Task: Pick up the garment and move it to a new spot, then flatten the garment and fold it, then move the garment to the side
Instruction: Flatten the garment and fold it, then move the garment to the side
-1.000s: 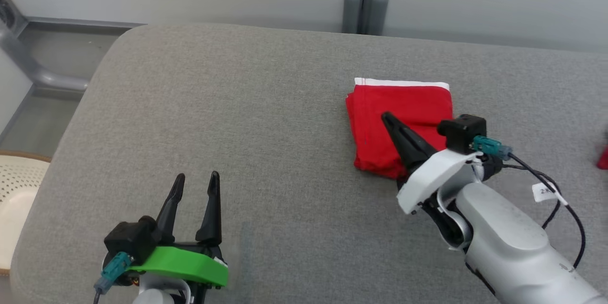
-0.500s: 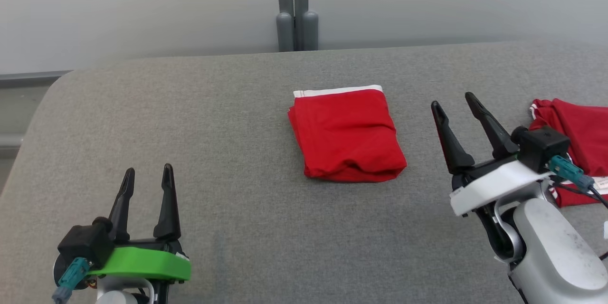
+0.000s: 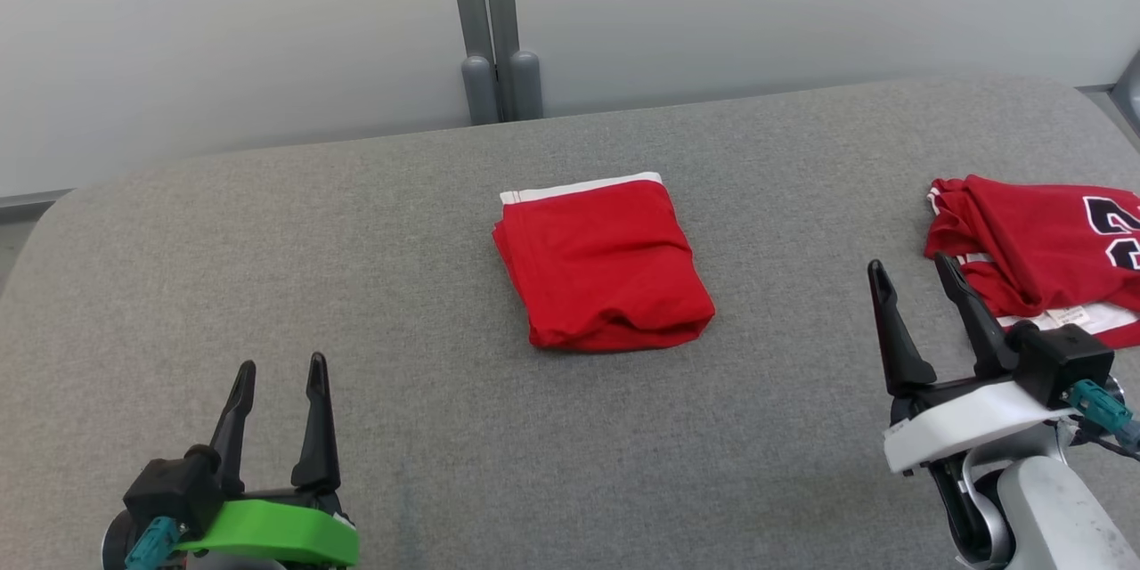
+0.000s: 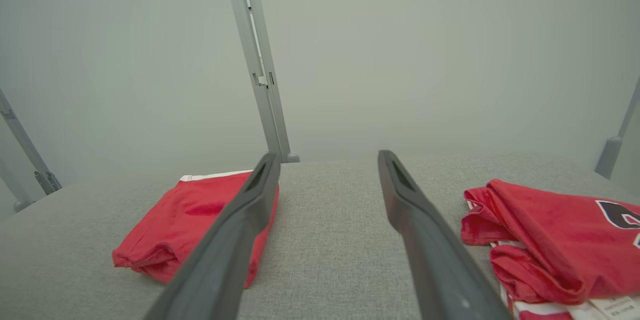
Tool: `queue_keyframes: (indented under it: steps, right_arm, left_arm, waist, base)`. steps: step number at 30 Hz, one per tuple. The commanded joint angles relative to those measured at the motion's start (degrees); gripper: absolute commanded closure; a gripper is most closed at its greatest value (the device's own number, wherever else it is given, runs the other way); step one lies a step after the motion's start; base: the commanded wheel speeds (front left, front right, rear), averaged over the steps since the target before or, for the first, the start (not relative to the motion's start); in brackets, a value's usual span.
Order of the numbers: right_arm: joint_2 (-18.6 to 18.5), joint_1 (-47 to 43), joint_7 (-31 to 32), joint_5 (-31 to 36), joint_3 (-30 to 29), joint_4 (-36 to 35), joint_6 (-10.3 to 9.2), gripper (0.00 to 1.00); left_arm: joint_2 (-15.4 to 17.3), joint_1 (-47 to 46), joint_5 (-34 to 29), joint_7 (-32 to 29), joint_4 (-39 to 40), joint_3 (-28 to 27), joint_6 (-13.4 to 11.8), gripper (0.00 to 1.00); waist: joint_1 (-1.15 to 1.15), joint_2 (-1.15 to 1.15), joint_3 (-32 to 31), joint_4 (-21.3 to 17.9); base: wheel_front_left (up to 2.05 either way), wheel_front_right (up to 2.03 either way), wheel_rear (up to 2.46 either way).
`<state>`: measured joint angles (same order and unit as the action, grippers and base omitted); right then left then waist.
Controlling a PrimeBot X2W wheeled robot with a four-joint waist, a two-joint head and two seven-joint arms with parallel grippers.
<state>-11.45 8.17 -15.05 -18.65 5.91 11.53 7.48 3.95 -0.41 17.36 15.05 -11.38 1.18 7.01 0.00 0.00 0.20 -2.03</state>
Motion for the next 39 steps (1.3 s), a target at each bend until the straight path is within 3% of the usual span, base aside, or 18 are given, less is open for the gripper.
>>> queue_keyframes:
  steps: [1,19,23,39]
  right_arm:
    - [0.2,-0.8,-0.1,0.4,-0.4,0.1,0.02,0.0]
    - [-0.1,-0.8,-0.1,0.8,-0.2,1.9,0.02,0.0]
    - [-1.2,0.6,0.2,-0.7,0.8,5.4,0.02,0.0]
    - [-6.8,22.7,18.2,-16.5,6.3,21.1,0.02,0.0]
  left_arm:
    - [-0.1,0.8,-0.6,0.2,0.0,-0.2,0.0,0.0]
    - [-0.5,-0.2,-2.1,0.1,-0.3,0.3,0.4,0.0]
    - [-0.5,-0.6,-2.3,0.2,-0.3,1.0,0.5,0.0]
    - [-0.9,-5.6,-0.7,0.1,0.4,5.4,0.6,0.0]
  waist:
    - [0.0,0.0,0.1,0.0]
    - [0.0,0.0,0.0,1.5]
    - [0.0,0.0,0.3,2.5]
    - [0.0,0.0,9.4,14.8]
  base:
    - [0.0,0.0,0.0]
    - [0.0,0.0,0.0]
    - [0.0,0.0,0.0]
    - [0.0,0.0,0.0]
